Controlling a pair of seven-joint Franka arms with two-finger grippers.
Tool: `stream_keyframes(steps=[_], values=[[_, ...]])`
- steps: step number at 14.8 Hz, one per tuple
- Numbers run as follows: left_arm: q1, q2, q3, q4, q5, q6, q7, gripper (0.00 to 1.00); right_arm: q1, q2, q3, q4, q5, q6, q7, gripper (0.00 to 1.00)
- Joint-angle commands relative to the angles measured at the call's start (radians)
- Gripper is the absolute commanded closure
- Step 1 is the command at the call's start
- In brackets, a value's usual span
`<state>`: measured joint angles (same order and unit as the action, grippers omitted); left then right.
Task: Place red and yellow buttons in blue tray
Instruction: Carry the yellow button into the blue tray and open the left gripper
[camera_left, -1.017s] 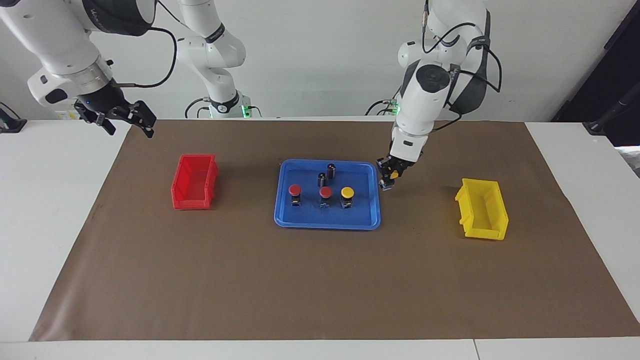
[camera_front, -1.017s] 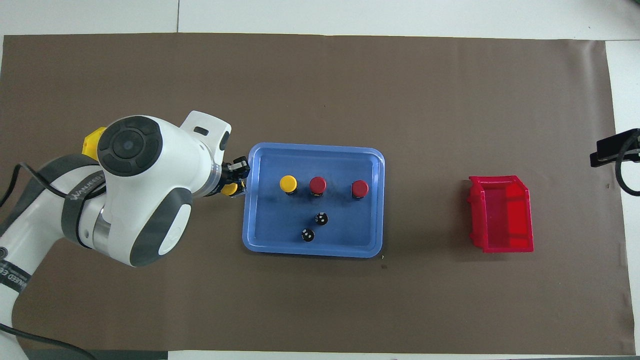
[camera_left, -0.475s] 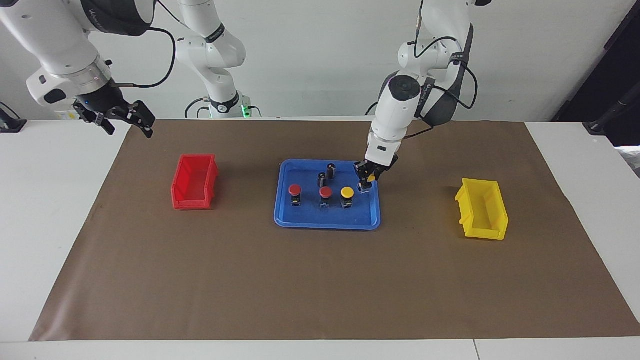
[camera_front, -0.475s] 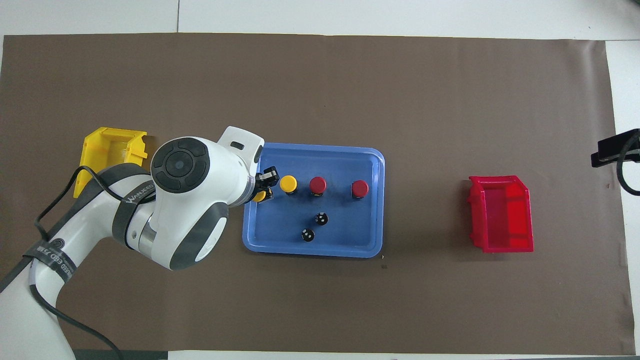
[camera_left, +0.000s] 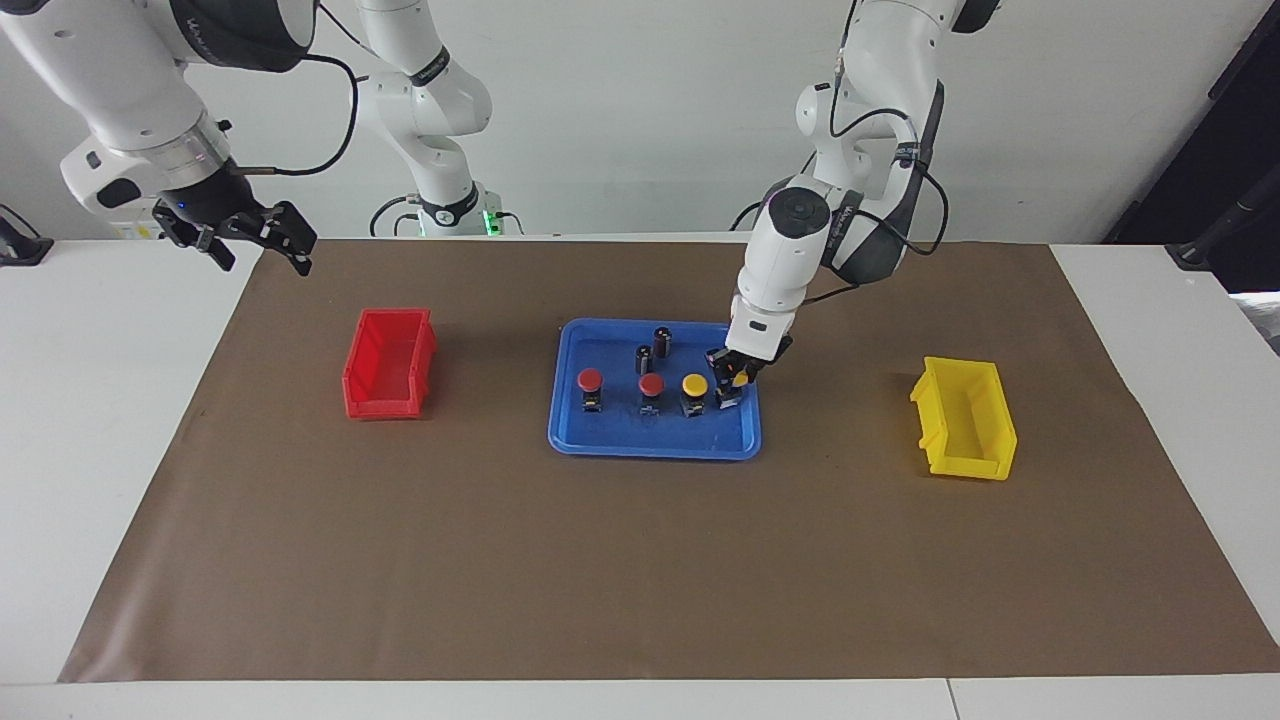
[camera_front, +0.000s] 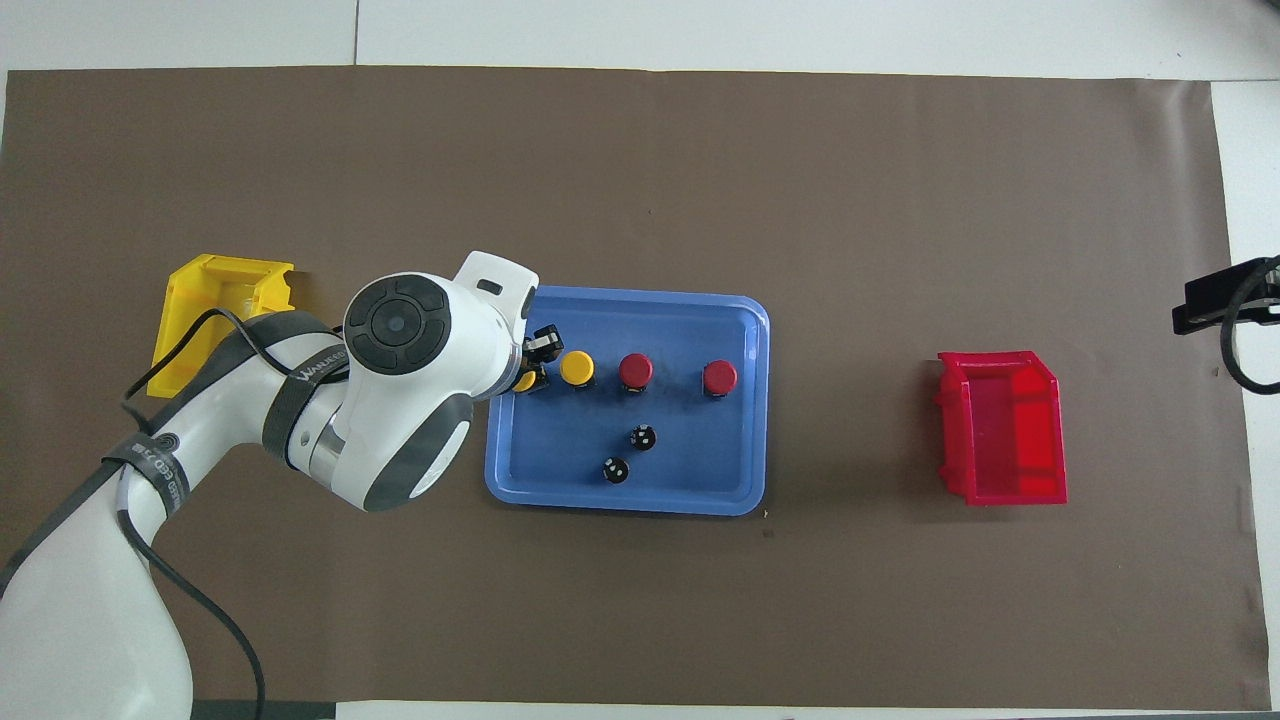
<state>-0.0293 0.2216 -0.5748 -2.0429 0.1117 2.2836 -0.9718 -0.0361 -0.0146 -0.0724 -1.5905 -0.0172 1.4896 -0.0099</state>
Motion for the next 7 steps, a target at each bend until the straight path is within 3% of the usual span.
stream_keyframes(steps=[1, 2, 3, 4, 7], values=[[0.014, 0.012, -0.016, 0.009, 0.046, 0.005, -0.028, 0.8, -0.008, -0.016, 0.008, -0.017, 0.0, 0.001, -0.009, 0.0], [0.014, 0.012, -0.016, 0.013, 0.057, -0.007, -0.028, 0.4, -0.008, -0.016, 0.008, -0.017, 0.0, 0.0, -0.009, 0.0], [0.012, 0.012, -0.016, 0.026, 0.071, -0.03, -0.028, 0.15, -0.008, -0.016, 0.008, -0.017, 0.0, 0.001, -0.009, 0.0], [0.014, 0.01, -0.016, 0.044, 0.094, -0.08, -0.024, 0.01, -0.01, -0.016, 0.008, -0.017, 0.0, 0.001, -0.009, 0.0], [0.051, -0.027, -0.031, 0.165, 0.095, -0.368, 0.074, 0.0, -0.011, -0.016, 0.006, -0.016, 0.002, 0.002, -0.007, 0.0]])
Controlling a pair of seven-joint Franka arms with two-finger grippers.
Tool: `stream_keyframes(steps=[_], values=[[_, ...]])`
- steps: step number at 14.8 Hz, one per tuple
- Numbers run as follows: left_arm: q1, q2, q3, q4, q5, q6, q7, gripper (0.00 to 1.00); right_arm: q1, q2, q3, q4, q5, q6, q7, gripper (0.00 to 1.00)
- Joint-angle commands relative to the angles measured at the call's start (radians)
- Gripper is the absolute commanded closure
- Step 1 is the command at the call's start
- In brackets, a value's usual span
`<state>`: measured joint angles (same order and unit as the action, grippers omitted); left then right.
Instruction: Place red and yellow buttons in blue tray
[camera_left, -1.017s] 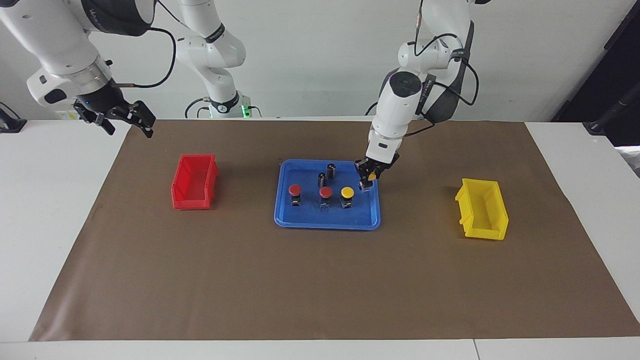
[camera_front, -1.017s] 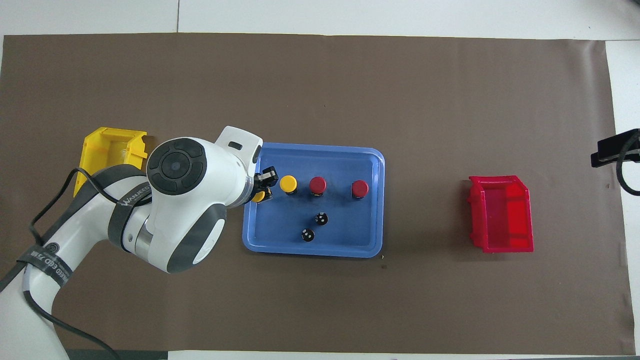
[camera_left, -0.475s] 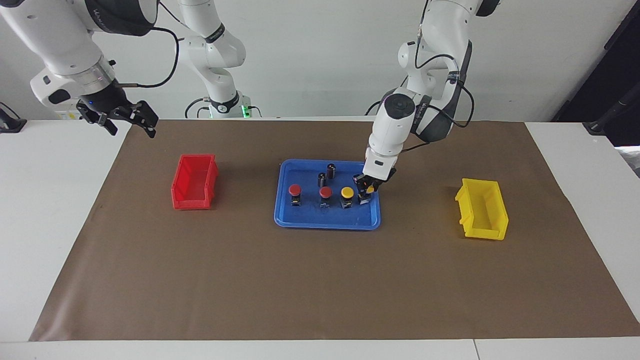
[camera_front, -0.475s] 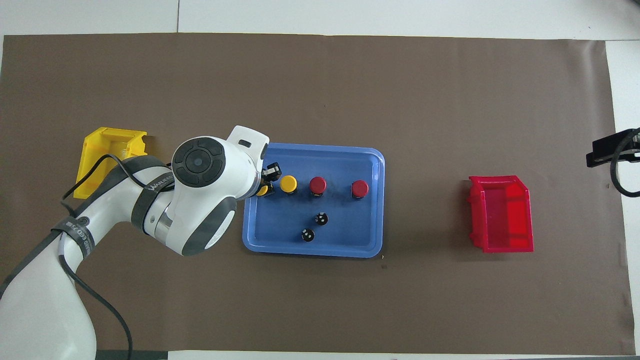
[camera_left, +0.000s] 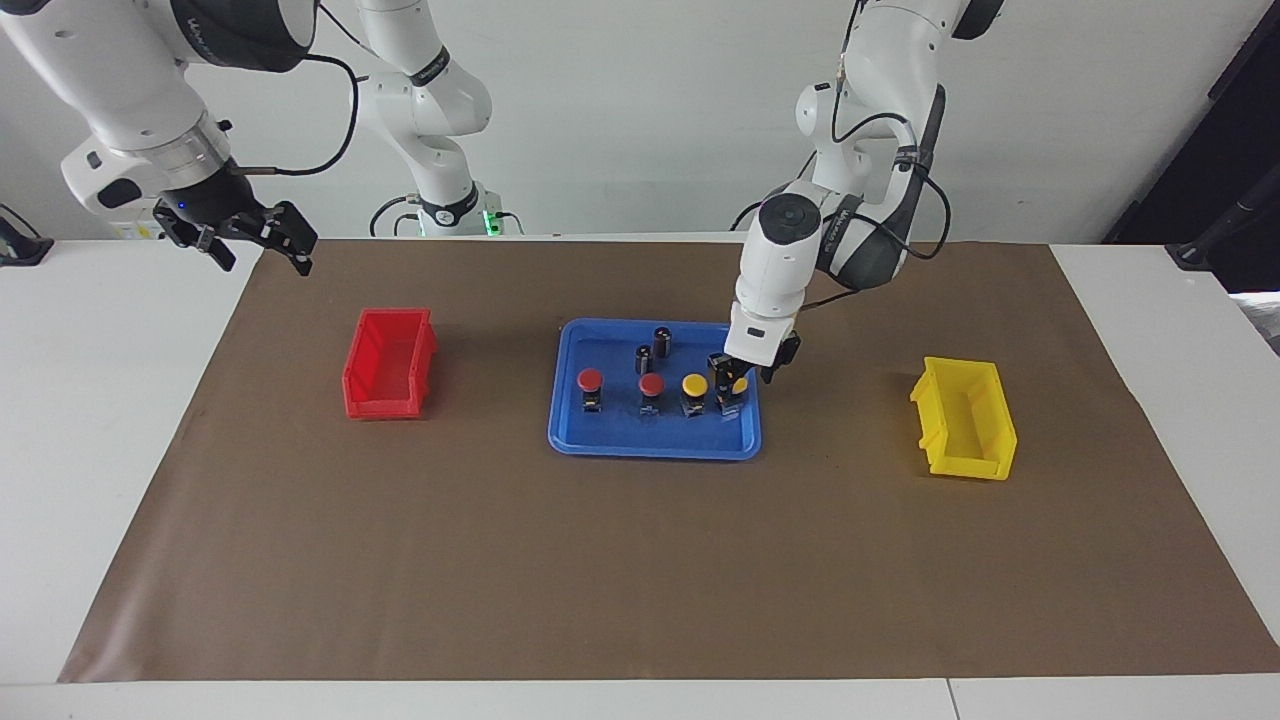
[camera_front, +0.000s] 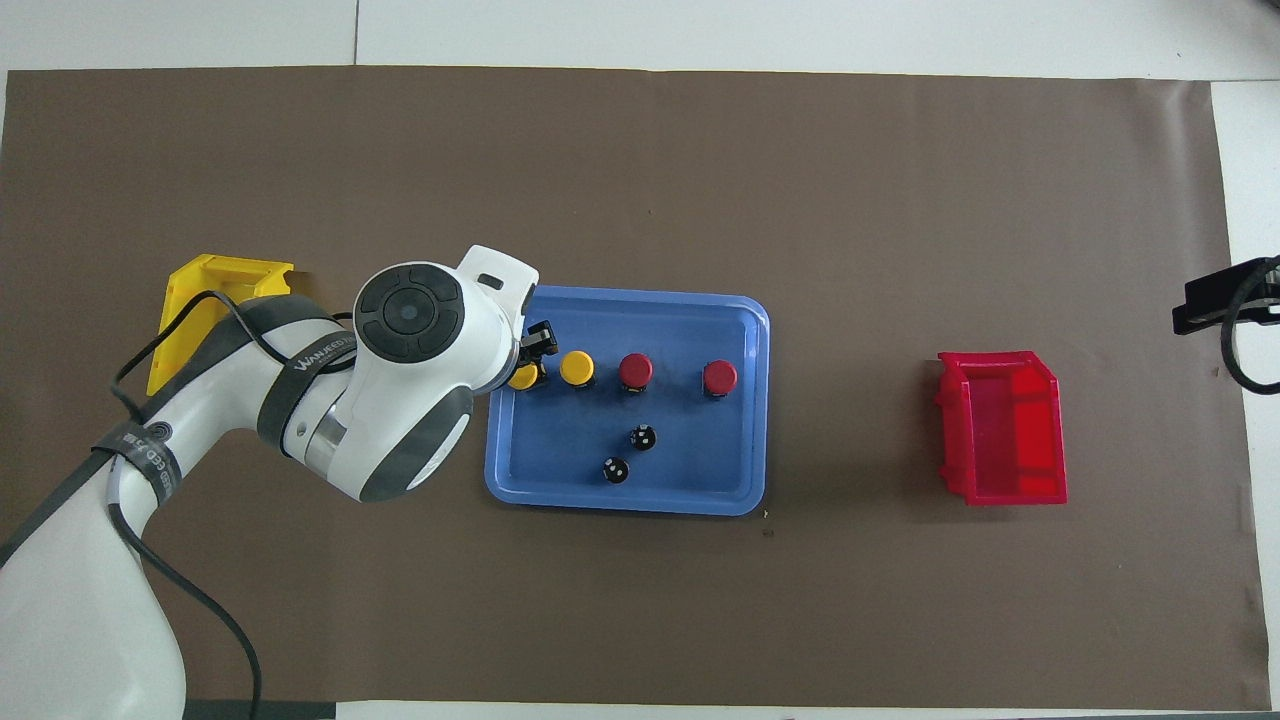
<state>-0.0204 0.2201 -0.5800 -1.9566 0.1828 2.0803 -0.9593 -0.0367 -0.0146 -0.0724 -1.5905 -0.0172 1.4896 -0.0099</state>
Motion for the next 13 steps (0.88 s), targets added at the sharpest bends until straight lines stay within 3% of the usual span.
stream_keyframes(steps=[1, 4, 9, 13], values=[[0.043, -0.051, -0.012, 0.09, 0.017, -0.199, 0.135, 0.0, -0.011, -0.015, 0.006, -0.014, 0.0, 0.001, -0.007, 0.0], [0.048, -0.108, 0.112, 0.091, 0.01, -0.212, 0.302, 0.0, -0.015, -0.013, 0.006, -0.009, 0.003, 0.001, -0.007, 0.0], [0.03, -0.264, 0.458, 0.113, -0.201, -0.342, 0.782, 0.0, -0.022, -0.012, 0.006, -0.002, 0.003, 0.0, -0.01, 0.0], [0.031, -0.31, 0.512, 0.172, -0.21, -0.463, 0.91, 0.0, -0.022, -0.011, 0.003, -0.002, 0.003, 0.001, -0.012, 0.0]])
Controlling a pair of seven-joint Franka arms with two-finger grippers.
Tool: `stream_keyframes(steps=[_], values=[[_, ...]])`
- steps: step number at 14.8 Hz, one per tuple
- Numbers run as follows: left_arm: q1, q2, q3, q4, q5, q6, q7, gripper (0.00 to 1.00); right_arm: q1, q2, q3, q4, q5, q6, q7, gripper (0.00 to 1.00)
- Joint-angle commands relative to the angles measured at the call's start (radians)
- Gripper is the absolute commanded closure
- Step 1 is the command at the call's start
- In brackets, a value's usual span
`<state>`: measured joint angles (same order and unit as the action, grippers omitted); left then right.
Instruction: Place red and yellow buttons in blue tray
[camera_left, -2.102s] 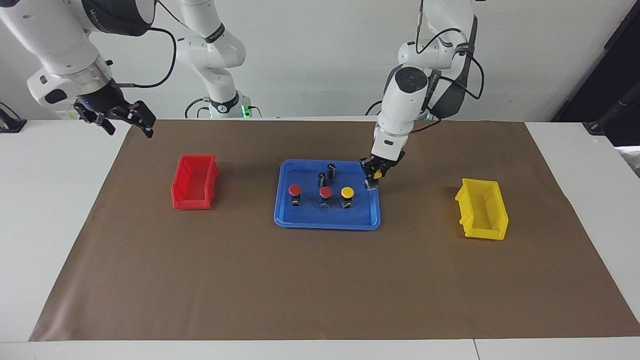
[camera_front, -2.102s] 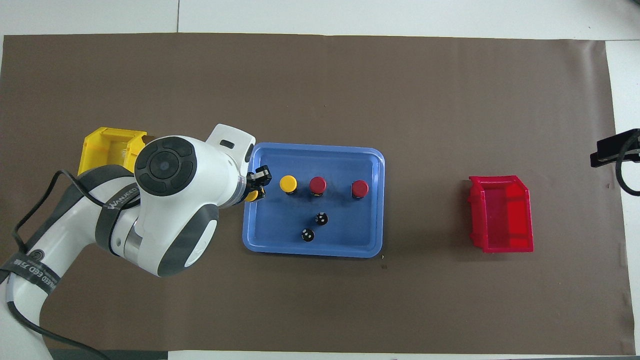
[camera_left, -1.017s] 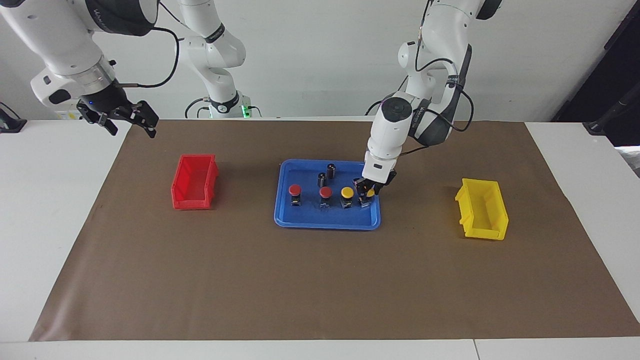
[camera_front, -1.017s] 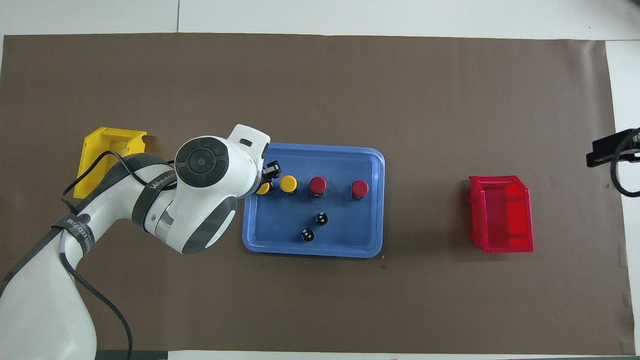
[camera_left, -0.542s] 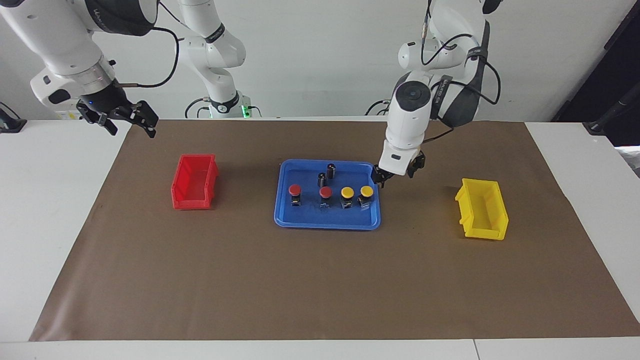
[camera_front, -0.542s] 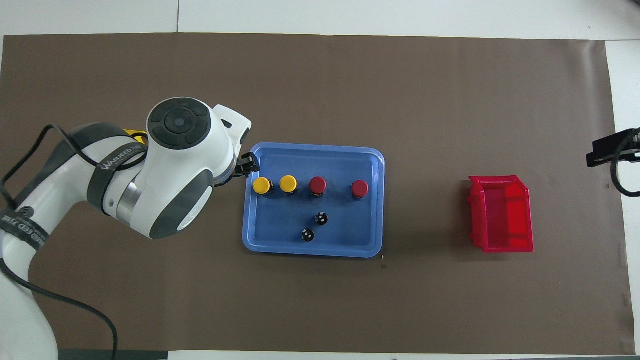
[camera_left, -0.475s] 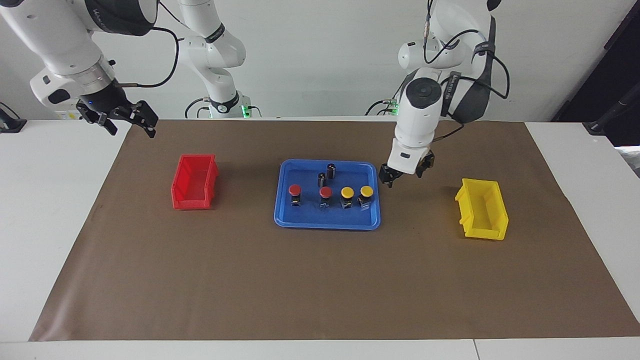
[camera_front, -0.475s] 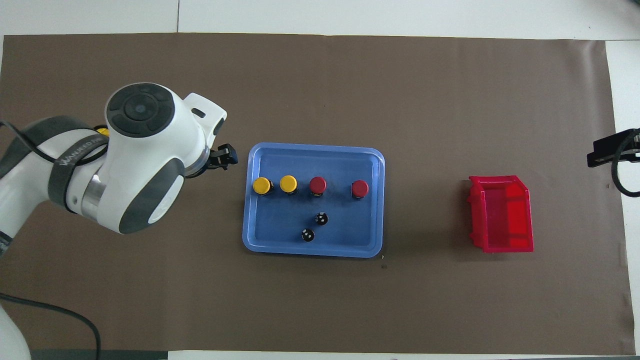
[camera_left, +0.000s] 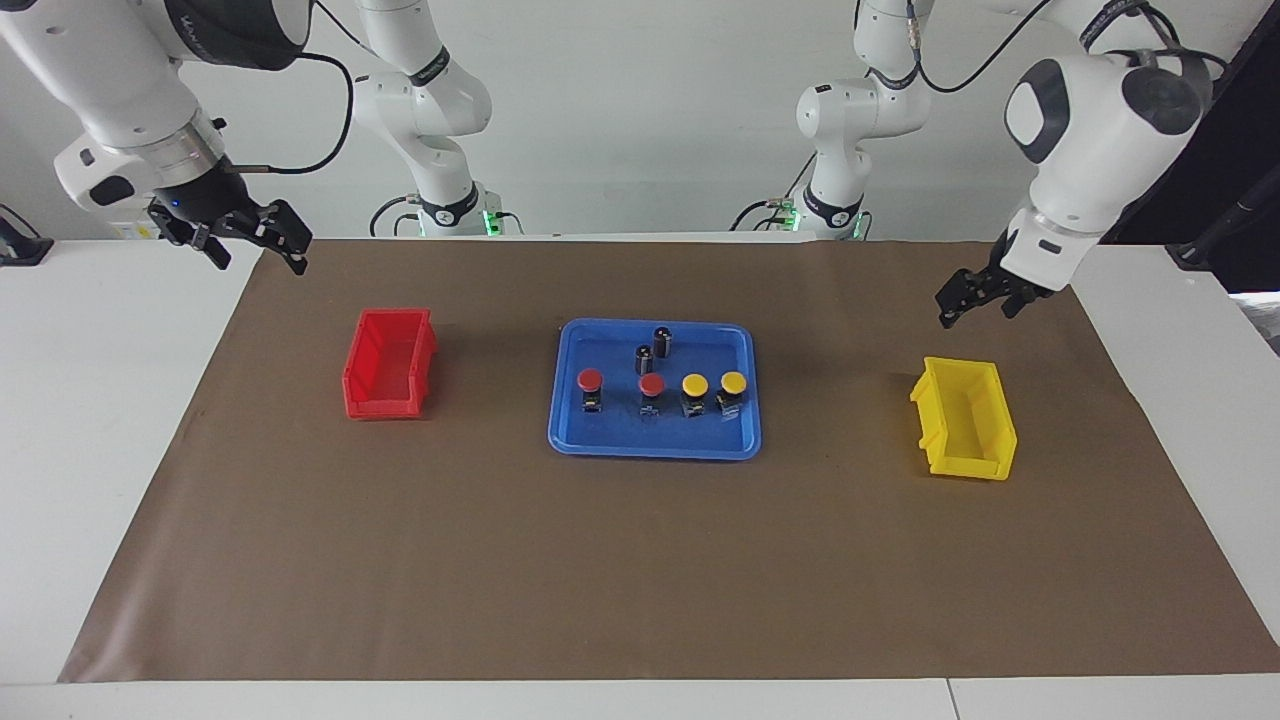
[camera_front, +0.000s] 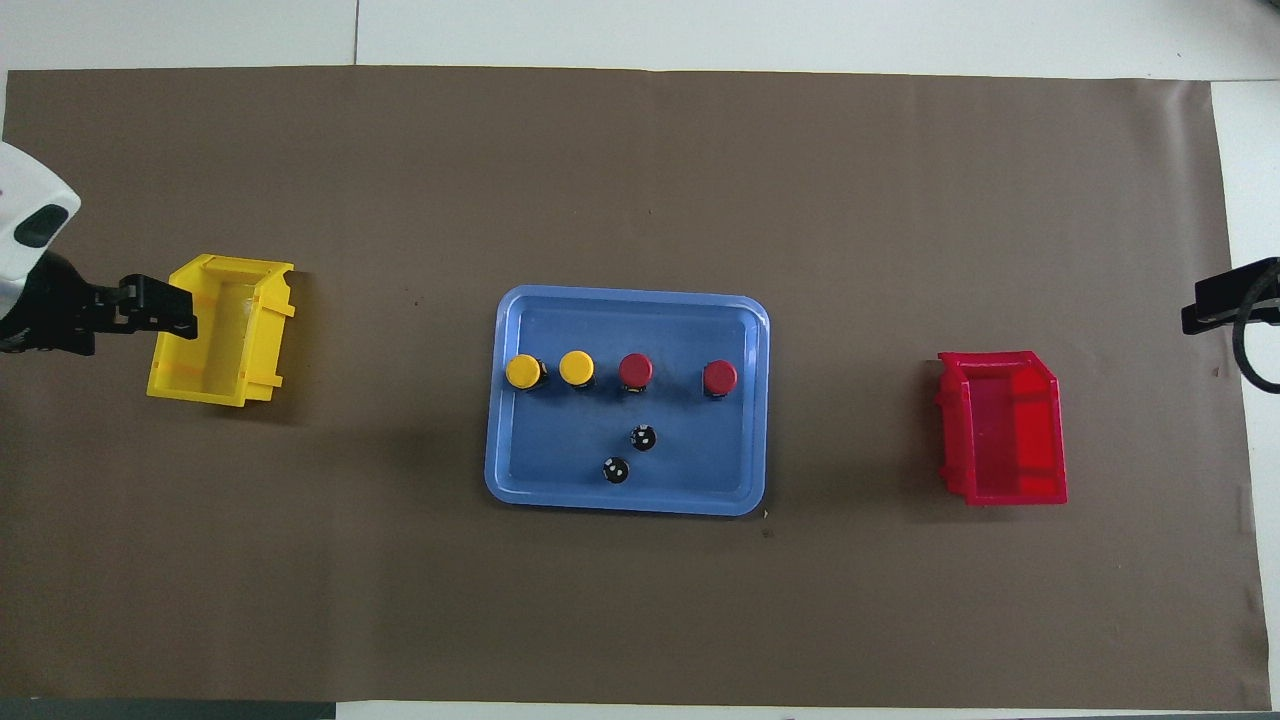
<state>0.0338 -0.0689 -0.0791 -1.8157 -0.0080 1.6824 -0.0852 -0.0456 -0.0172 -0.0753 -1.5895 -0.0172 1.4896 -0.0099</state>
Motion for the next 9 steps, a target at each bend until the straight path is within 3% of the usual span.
stream_keyframes(steps=[1, 5, 9], values=[[-0.023, -0.025, 0.009, 0.064, -0.026, -0.091, 0.042, 0.0, -0.013, -0.009, 0.005, -0.003, 0.003, 0.001, -0.012, 0.0], [-0.04, -0.022, -0.007, 0.147, -0.026, -0.157, 0.042, 0.0, -0.013, -0.007, 0.005, 0.0, 0.003, 0.003, -0.012, 0.0], [-0.041, -0.005, -0.002, 0.153, -0.026, -0.112, 0.048, 0.0, -0.013, -0.007, 0.005, 0.0, 0.003, 0.003, -0.012, 0.0]])
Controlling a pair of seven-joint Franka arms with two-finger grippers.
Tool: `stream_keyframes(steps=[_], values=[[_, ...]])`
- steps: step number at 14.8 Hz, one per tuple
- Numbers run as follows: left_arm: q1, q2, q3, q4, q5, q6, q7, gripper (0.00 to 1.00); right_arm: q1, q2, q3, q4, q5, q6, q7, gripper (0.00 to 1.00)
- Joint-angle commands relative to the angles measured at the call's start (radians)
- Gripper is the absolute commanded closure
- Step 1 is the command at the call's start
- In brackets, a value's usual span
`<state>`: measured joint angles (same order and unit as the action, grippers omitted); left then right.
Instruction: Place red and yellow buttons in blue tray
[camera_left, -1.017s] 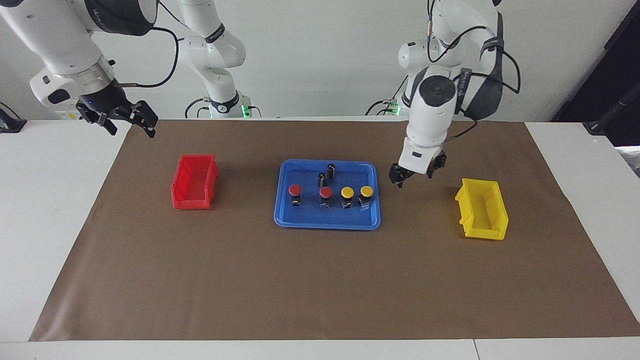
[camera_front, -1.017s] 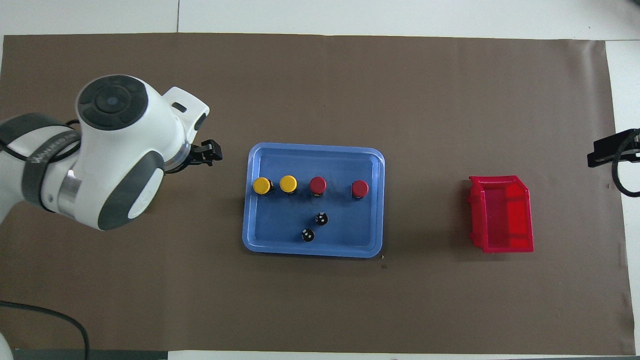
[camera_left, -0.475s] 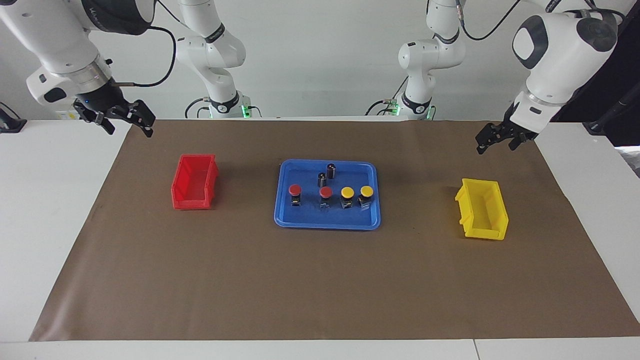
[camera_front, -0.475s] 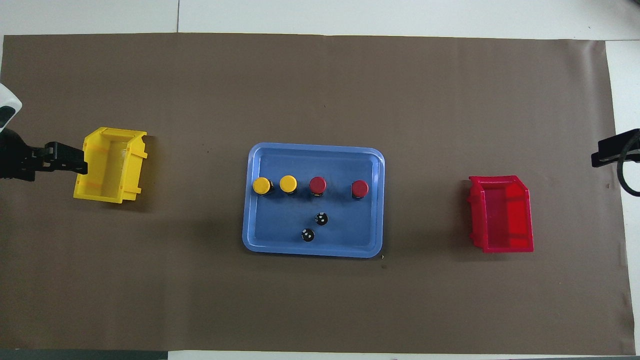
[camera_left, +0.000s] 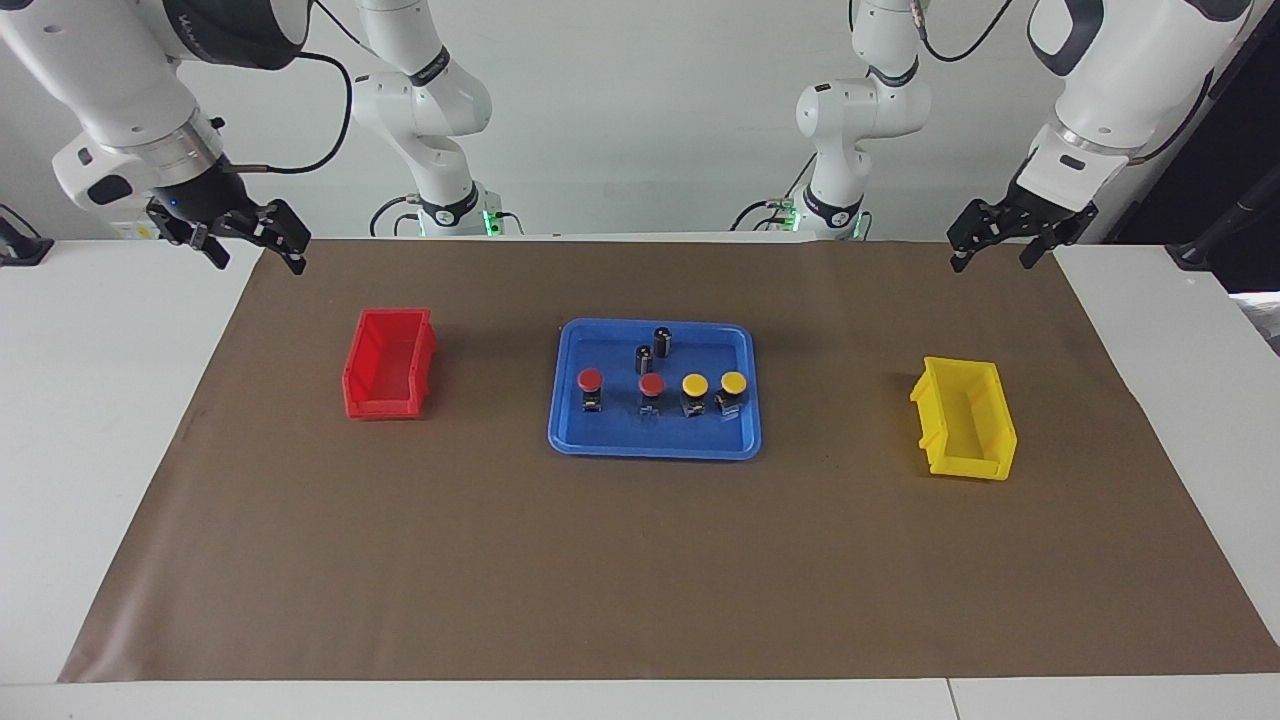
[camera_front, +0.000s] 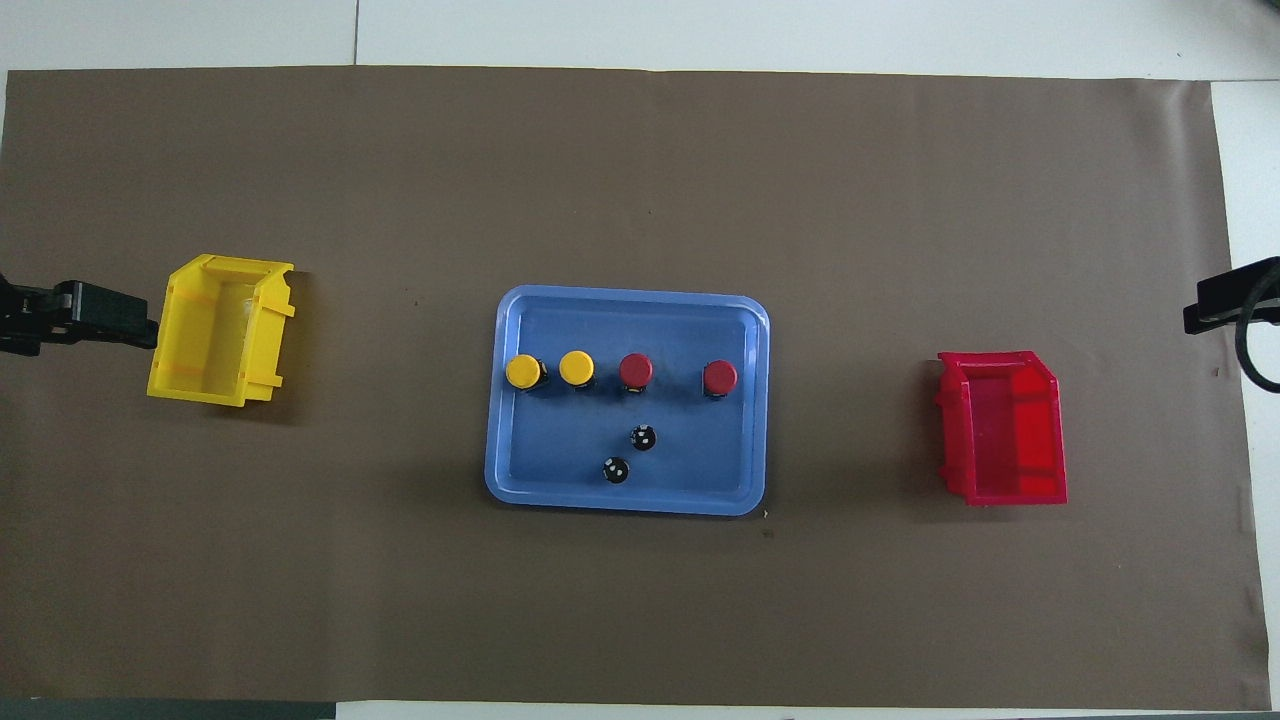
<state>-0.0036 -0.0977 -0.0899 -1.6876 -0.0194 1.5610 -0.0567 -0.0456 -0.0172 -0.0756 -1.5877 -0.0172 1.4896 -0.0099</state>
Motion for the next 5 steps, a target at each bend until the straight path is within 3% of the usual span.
stream_keyframes(steps=[1, 5], values=[[-0.006, 0.033, 0.01, 0.028, -0.013, 0.013, 0.02, 0.0, -0.013, -0.007, 0.007, -0.002, 0.003, 0.003, -0.012, 0.0], [-0.032, 0.122, 0.016, 0.141, -0.014, -0.054, 0.02, 0.0, -0.013, -0.007, 0.005, -0.002, 0.003, 0.003, -0.012, 0.0]])
